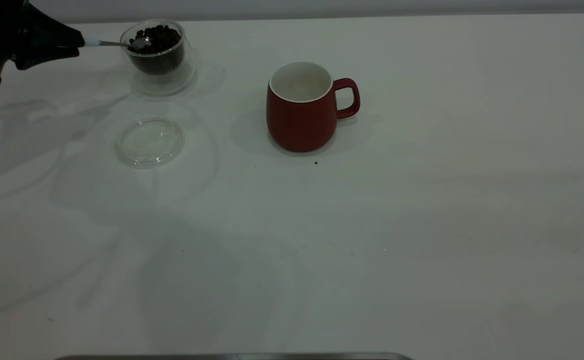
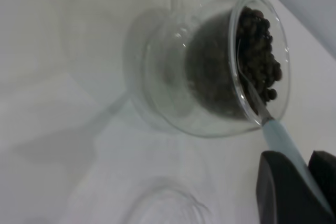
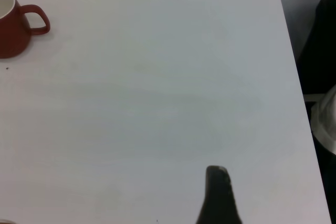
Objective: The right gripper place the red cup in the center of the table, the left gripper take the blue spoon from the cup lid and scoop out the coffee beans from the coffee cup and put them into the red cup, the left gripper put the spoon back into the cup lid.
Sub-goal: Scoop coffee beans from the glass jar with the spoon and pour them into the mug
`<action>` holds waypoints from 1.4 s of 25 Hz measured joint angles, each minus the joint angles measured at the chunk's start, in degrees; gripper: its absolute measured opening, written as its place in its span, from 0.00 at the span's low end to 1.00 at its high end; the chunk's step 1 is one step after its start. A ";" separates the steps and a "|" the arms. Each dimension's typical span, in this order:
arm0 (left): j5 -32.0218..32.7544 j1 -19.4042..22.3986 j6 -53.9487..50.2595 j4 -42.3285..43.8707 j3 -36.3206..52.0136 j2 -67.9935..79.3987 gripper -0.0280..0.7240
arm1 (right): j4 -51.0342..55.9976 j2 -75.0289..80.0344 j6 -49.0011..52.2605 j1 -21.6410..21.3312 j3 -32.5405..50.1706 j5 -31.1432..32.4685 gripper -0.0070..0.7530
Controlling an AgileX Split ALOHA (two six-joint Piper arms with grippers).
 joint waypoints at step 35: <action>11.32 4.11 -9.61 1.48 0.00 0.12 0.20 | 0.00 0.00 0.00 0.00 0.00 0.00 0.79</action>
